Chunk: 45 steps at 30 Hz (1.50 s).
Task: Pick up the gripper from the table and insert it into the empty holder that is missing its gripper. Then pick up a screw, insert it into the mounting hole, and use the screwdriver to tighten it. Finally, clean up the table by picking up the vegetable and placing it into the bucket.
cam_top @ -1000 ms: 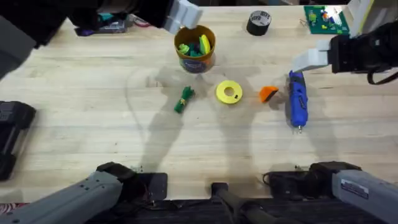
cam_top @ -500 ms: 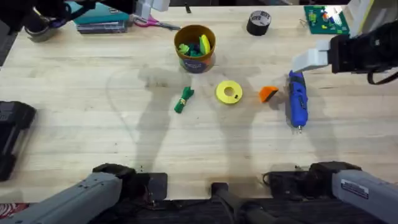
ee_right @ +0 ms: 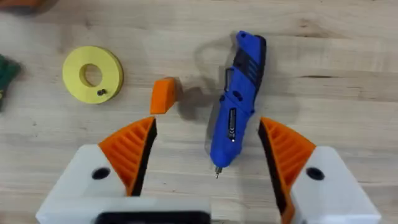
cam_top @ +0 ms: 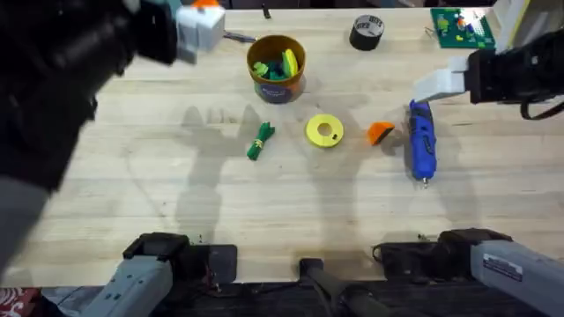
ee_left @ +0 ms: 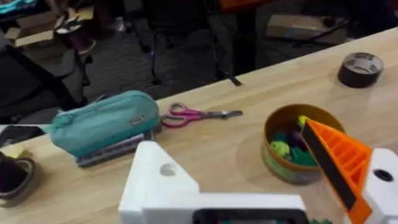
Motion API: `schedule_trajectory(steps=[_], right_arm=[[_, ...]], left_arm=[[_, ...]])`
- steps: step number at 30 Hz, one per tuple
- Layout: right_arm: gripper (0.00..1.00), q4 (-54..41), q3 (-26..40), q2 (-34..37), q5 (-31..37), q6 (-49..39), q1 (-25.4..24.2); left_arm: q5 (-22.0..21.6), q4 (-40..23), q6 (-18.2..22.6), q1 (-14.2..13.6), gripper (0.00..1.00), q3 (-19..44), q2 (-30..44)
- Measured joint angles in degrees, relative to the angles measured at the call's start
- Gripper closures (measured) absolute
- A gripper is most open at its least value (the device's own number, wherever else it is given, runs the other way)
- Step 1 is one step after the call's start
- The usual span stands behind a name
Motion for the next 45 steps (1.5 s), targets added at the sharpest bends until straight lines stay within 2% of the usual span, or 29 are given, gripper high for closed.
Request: schedule_trajectory(steps=[6,16,22,29,35,45], right_arm=[[0.003,0.0,0.0,0.0,0.0,0.0,0.0],[0.004,0.0,0.0,0.0,0.0,0.0,0.0],[0.005,0.0,0.0,0.0,0.0,0.0,0.0],[0.005,0.0,0.0,0.0,0.0,0.0,0.0],[0.004,0.0,0.0,0.0,0.0,0.0,0.0],[0.004,0.0,0.0,0.0,0.0,0.0,0.0]], left_arm=[[8.9,8.9,0.0,3.1,0.015,-12.6,-8.8],[19.7,22.4,-0.1,3.1,0.015,-31.2,-24.0],[24.5,26.4,-1.1,3.1,0.015,-38.8,-31.5],[28.4,27.5,-6.8,3.1,0.015,-45.4,-41.1],[32.3,28.3,-8.4,3.1,0.015,-48.8,-48.4],[39.2,28.1,-10.8,3.1,0.016,-49.8,-51.9]])
